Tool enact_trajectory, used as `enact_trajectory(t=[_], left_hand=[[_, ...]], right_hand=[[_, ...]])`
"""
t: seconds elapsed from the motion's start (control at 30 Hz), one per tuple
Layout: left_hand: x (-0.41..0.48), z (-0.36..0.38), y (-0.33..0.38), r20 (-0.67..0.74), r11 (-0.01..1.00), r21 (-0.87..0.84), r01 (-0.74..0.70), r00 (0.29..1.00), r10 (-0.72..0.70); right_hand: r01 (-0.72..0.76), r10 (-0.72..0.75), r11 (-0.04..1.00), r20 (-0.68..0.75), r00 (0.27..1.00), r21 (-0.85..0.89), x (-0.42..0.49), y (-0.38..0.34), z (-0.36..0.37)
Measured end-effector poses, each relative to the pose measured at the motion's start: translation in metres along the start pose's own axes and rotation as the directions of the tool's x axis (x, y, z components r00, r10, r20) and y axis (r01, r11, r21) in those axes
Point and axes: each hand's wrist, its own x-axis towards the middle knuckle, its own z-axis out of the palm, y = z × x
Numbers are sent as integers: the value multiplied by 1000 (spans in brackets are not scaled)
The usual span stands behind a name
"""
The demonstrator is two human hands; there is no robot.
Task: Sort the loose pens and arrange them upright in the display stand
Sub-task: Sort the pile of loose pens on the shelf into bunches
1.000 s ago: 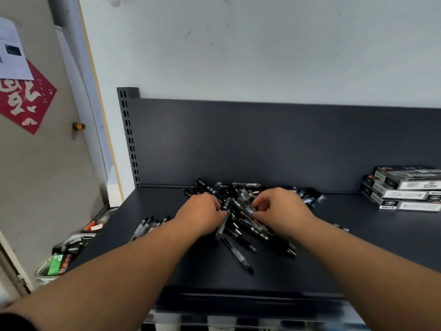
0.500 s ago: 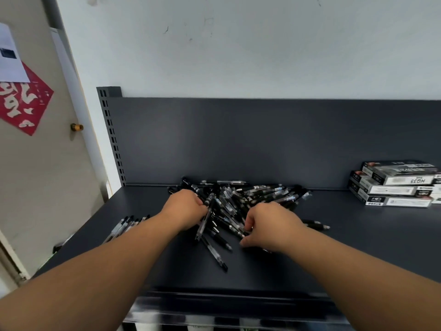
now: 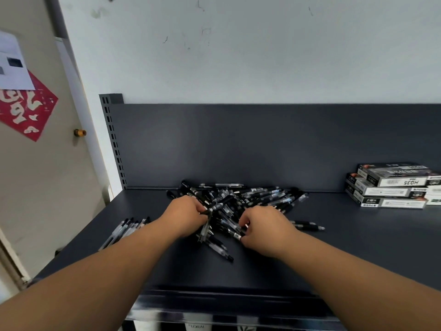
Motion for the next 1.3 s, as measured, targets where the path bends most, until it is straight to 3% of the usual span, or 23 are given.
enact_trajectory(t=[0.17,0.3,0.5,0.67,0.8,1.0,1.17,1.3], left_hand=[[-2,0,6,-54,984,-177,19,998,-29],[-2,5,13,-67,960,-280,10,997,-30],[-4,12,16,-17,956,-292,16,1000,-22],[-9,18,26,55,775,-631,-28,995,81],[-13,20,39,96,666,-745,-43,981,170],[-7,23,57,79,593,-805,-17,988,136],[-2,27,68,10,667,-743,-55,996,93],[-1,34,75,21,651,-757,-62,993,119]], right_hand=[[-102,104,938,12,995,330,-6,11,-14],[-148,148,877,35,988,457,-9,17,-14],[-185,230,790,-3,973,585,-11,23,-12],[-148,245,603,-6,969,784,-10,18,-10],[-90,196,552,-23,980,829,-13,16,-14],[-25,120,616,-61,991,788,-13,28,-19],[-119,226,862,-164,960,493,-8,64,-33],[-183,213,931,-63,975,315,-12,83,-32]])
